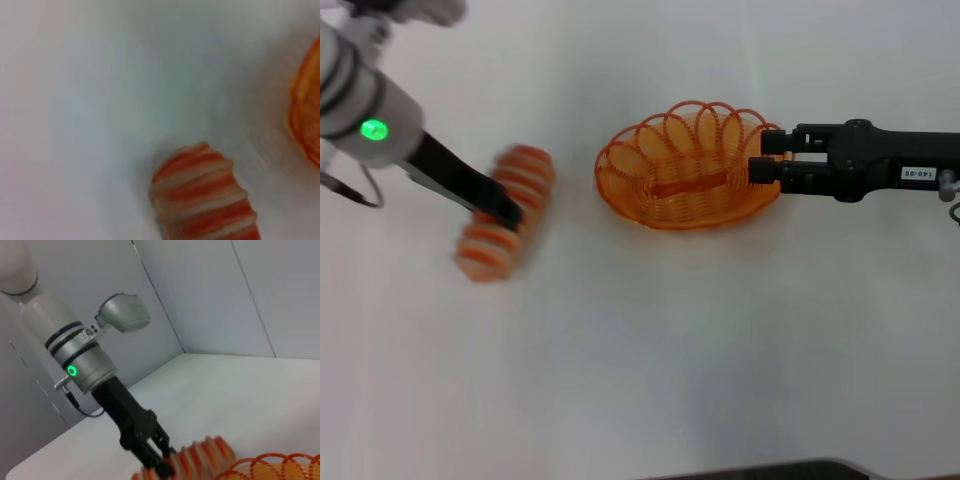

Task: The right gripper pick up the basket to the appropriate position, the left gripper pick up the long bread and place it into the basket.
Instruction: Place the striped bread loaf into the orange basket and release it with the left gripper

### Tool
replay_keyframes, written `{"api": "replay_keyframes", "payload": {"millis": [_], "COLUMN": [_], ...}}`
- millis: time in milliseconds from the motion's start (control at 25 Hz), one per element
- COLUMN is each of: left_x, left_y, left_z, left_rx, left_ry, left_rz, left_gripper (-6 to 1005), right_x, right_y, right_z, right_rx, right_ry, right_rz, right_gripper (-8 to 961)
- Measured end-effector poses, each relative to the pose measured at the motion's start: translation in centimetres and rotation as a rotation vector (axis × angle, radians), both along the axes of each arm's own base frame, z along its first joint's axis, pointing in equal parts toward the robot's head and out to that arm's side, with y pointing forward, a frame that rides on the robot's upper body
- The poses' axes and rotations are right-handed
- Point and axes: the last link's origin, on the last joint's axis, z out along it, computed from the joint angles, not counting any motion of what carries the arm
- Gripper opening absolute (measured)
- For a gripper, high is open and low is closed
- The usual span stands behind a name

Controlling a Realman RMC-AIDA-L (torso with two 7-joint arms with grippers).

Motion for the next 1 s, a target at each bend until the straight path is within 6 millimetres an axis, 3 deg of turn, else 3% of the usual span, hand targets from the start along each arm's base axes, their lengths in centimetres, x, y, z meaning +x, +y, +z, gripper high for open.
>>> {"api": "replay_keyframes", "payload": {"millis": [200, 320, 440, 560, 720, 880, 1000], "left_x": [-1.0, -0.1, 2.4, 5.6, 10.0, 11.9, 12.1], "left_y": [1.5, 2.1, 3.0, 3.6, 3.3, 2.6, 2.2], "left_z": [4.1, 4.9, 4.8, 3.8, 1.0, -1.8, -3.4], "left_rx": [0.108, 0.128, 0.124, 0.079, -0.045, -0.170, -0.239], "left_ry": [-0.072, -0.140, -0.202, -0.236, -0.253, -0.209, -0.162], "left_rz": [-0.007, -0.064, -0.140, -0.251, -0.467, -0.622, -0.692], "left_gripper": [463, 439, 414, 400, 381, 362, 308], "right_x": [0.6, 1.1, 1.7, 2.1, 2.6, 2.7, 2.9], "right_y": [-0.1, 0.0, 0.1, 0.1, -0.1, -0.4, -0.5], "right_z": [0.6, 1.1, 1.8, 2.3, 2.6, 2.5, 2.4], "right_rx": [0.039, 0.080, 0.127, 0.157, 0.187, 0.185, 0.187], "right_ry": [0.016, 0.029, 0.041, 0.055, 0.071, 0.078, 0.088], "right_rz": [-0.033, -0.064, -0.100, -0.126, -0.151, -0.159, -0.169], "right_gripper": [613, 613, 613, 613, 613, 613, 614]}}
